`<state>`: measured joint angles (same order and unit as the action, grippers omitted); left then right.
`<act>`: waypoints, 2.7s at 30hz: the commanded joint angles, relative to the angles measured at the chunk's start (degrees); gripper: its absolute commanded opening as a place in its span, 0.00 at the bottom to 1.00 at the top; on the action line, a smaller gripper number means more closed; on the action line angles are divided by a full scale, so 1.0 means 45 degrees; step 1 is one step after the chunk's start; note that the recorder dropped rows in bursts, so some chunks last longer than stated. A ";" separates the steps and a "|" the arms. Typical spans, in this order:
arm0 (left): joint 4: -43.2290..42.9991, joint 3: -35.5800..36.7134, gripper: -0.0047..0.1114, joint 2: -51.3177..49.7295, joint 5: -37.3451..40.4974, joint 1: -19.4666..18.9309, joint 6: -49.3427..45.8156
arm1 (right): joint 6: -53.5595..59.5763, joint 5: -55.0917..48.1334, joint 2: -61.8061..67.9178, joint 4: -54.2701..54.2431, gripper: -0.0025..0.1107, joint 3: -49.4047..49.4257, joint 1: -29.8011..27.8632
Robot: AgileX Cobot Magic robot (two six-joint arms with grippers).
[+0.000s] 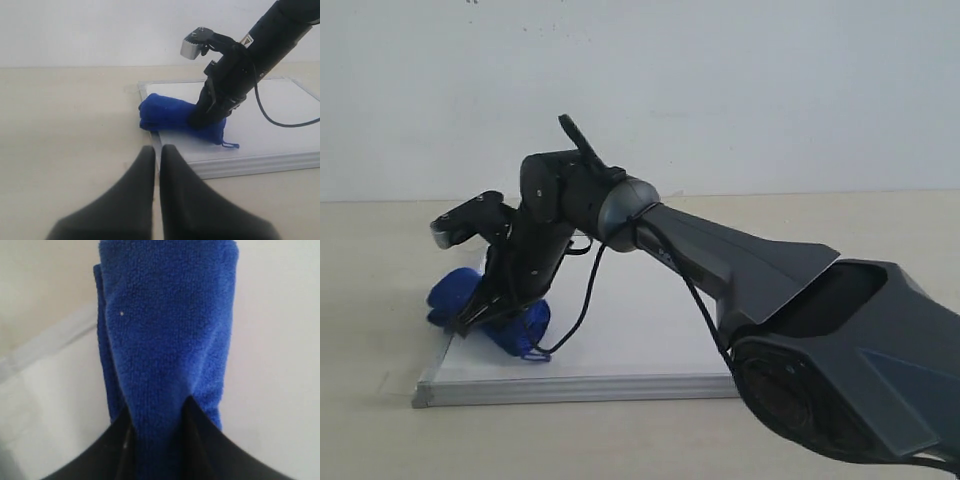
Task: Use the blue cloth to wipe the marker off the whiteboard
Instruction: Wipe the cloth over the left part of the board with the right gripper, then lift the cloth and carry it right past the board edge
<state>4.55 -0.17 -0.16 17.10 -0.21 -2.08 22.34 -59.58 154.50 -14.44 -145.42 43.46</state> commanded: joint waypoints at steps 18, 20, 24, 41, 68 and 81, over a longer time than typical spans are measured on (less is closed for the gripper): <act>0.0076 0.0038 0.07 0.0035 -0.0127 0.0059 -0.0028 | -0.1764 -0.1198 0.1048 0.4094 0.02 -0.0109 -0.0577; 0.0076 0.0038 0.07 0.0035 -0.0127 0.0059 -0.0028 | -0.0743 -0.1491 0.0965 0.2996 0.02 -0.0109 -0.0034; 0.0076 0.0038 0.07 0.0035 -0.0127 0.0059 -0.0028 | 0.0275 -0.1409 0.0729 0.1733 0.02 -0.0109 0.0906; 0.0076 0.0038 0.07 0.0035 -0.0127 0.0059 -0.0028 | -0.3022 -0.2308 -0.0434 0.5994 0.02 -0.0465 -0.0954; 0.0076 0.0038 0.07 0.0035 -0.0127 0.0059 -0.0028 | -0.6529 -0.0337 -0.9665 0.6738 0.02 1.1034 -0.2204; 0.0076 0.0038 0.07 0.0035 -0.0127 0.0059 -0.0028 | -0.9040 0.5089 -1.1324 0.6761 0.02 1.6718 -0.5732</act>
<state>4.55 -0.17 -0.16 17.10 -0.21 -2.08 -17.04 -43.30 104.39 15.81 -72.31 18.12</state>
